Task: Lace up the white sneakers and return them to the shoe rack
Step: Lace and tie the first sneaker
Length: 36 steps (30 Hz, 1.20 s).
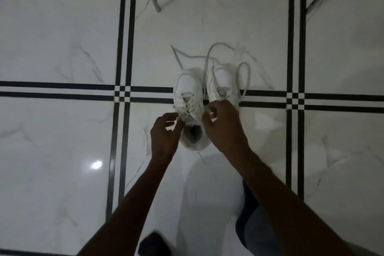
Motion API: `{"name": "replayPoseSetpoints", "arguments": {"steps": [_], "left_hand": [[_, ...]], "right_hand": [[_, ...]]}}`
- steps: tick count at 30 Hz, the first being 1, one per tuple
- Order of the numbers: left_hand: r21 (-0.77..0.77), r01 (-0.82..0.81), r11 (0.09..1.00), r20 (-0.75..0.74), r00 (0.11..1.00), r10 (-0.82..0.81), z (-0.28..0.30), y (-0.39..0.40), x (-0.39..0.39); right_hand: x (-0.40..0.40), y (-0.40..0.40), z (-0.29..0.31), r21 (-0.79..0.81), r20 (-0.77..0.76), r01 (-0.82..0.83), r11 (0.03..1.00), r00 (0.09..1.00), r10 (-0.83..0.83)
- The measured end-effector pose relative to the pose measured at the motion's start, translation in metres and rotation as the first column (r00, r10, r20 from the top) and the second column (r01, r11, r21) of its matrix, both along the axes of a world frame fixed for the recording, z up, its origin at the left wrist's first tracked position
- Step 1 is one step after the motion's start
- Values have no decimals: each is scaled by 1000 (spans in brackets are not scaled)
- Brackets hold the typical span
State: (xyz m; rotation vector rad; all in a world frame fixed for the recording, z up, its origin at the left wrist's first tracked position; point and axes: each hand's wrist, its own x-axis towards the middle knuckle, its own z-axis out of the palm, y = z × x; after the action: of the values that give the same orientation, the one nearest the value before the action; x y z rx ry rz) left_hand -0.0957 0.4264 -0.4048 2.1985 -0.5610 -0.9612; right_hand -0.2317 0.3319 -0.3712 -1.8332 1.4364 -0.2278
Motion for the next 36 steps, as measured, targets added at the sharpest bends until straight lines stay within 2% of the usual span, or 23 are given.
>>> {"name": "replayPoseSetpoints", "arguments": {"steps": [2, 5, 8, 11, 14, 17, 21, 23, 25, 28, 30, 32, 36], "left_hand": [[-48, -1, 999, 17, 1000, 1, -11, 2, 4], [-136, 34, 990, 43, 999, -28, -21, 4, 6], [-184, 57, 981, 14, 998, -56, -24, 0, 9], [-176, 11, 984, -83, 996, -25, -27, -5, 14], [-189, 94, 977, -59, 992, -107, -37, -14, 24], [-176, 183, 967, -65, 978, -197, -42, -23, 38], [-198, 240, 950, -65, 964, -257, -39, -24, 41], [-207, 165, 964, -117, 974, -192, -32, -19, 36], [-240, 16, 971, -265, 961, -82, -25, -12, 33], [-280, -193, 940, -515, 857, 22, -19, -8, 37], [-307, -266, 914, -625, 781, 18, -15, -7, 46], [-396, -271, 877, -630, 775, -45, -11, -6, 53], [-574, -243, 782, -546, 825, -144, 6, -10, 66]], "right_hand": [[19, -3, -19, 30, -123, -56, 998, 991, 59], [37, -9, -39, -13, -206, -67, 998, 977, 63], [46, -23, -53, 44, -271, -59, 997, 960, 69], [51, -32, -69, 141, -230, 7, 990, 973, 26], [48, -35, -76, 202, -213, 33, 979, 977, 11], [48, -35, -76, 184, -234, 13, 983, 972, 31], [53, -28, -56, 167, -138, 70, 984, 989, -47], [50, -23, -46, 190, -63, 68, 979, 996, -57], [45, -18, -38, 195, 20, 56, 979, 998, -61], [40, -14, -34, 190, 130, 14, 982, 991, -39], [41, -13, -35, 168, 174, -20, 986, 985, -10], [43, -10, -36, 146, 205, -18, 989, 979, -13], [41, 0, -40, 183, 205, -43, 982, 979, 5]]}}
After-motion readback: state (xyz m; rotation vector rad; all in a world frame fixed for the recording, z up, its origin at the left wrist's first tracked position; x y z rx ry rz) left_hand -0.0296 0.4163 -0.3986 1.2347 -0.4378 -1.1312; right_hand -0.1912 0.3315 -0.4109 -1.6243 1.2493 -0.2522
